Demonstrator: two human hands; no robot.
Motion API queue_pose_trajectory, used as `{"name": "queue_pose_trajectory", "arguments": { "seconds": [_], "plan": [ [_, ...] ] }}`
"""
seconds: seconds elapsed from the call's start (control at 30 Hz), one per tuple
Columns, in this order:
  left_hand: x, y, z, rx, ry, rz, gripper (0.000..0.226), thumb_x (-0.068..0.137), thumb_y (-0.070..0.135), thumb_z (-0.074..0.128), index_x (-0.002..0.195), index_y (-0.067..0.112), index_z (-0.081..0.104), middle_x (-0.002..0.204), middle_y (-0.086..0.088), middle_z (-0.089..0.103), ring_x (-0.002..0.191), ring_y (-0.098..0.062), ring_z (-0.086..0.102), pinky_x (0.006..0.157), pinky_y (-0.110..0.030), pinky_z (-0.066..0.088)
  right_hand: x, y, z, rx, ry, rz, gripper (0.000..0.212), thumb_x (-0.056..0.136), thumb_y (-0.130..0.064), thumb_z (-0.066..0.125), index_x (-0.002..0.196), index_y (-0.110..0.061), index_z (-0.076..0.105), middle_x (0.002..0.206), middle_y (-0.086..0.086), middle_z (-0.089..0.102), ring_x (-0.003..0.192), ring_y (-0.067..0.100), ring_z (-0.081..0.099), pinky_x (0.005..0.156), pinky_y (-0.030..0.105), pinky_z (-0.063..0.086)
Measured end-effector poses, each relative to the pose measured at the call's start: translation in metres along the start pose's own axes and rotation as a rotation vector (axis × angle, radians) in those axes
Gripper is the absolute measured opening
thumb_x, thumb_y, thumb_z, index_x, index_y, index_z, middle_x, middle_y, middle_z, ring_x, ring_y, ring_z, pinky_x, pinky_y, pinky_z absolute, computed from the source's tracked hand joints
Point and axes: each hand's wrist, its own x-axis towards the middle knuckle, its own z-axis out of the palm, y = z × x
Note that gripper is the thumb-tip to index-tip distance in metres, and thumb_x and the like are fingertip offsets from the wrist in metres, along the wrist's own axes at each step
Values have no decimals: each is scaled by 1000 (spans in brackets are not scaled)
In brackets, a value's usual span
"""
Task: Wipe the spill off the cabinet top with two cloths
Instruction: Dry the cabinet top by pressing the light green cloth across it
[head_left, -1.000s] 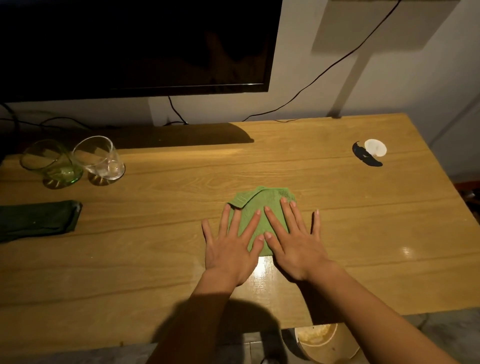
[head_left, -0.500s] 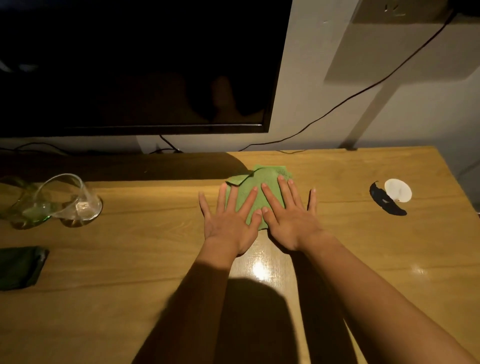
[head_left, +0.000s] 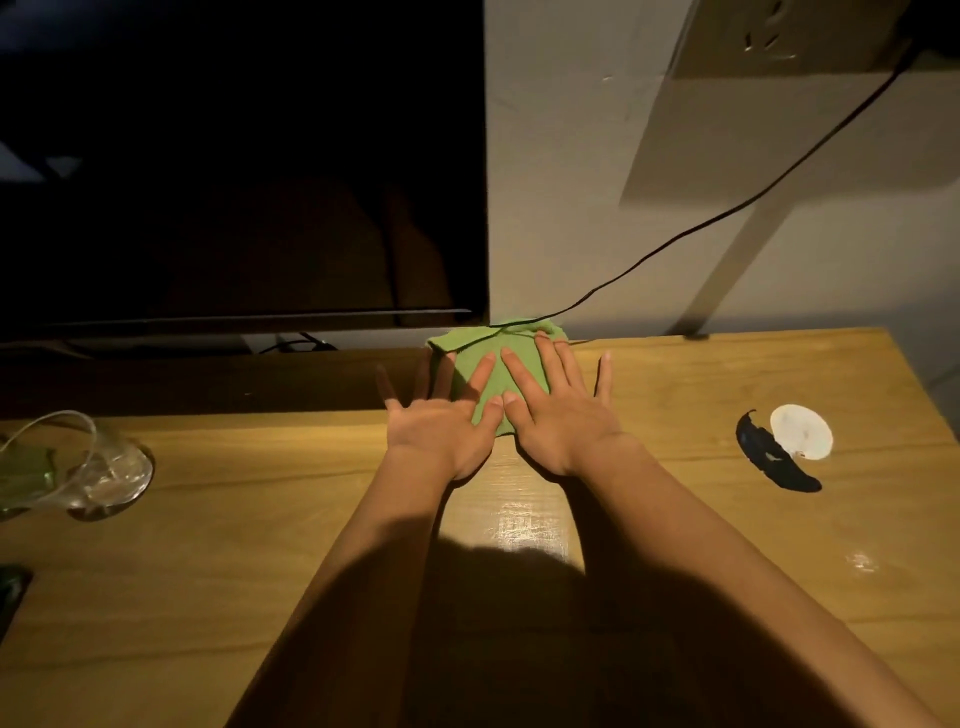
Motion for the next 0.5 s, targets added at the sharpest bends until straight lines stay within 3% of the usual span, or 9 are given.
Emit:
{"name": "queue_pose_trajectory", "arguments": {
  "seconds": [0.1, 0.3, 0.5],
  "plan": [
    [-15, 3, 10, 43, 64, 15, 55, 90, 69, -8, 139, 57, -28, 163, -7, 22, 148, -35, 19, 108, -73, -14, -17, -1, 6, 2, 18, 2, 58, 98, -59, 0, 153, -46, -15, 164, 1, -25, 147, 20, -31, 111, 63, -25],
    [-80, 16, 47, 19, 78, 25, 58, 88, 72, -11, 141, 56, -27, 164, 0, -16, 145, -24, -31, 104, -67, -26, -93, -2, 21, -10, 2, 11, 59, 98, -60, -1, 152, -46, -17, 162, 1, -28, 146, 19, -34, 110, 63, -25],
    [-187, 37, 94, 1, 66, 47, 58, 90, 69, -9, 143, 54, -25, 164, 0, -15, 143, -22, -34, 104, -67, -26, -209, -9, 49, 14, -15, 34, 59, 96, -61, -4, 151, -46, -21, 161, -1, -32, 144, 18, -36, 112, 61, -25]
  ]
}}
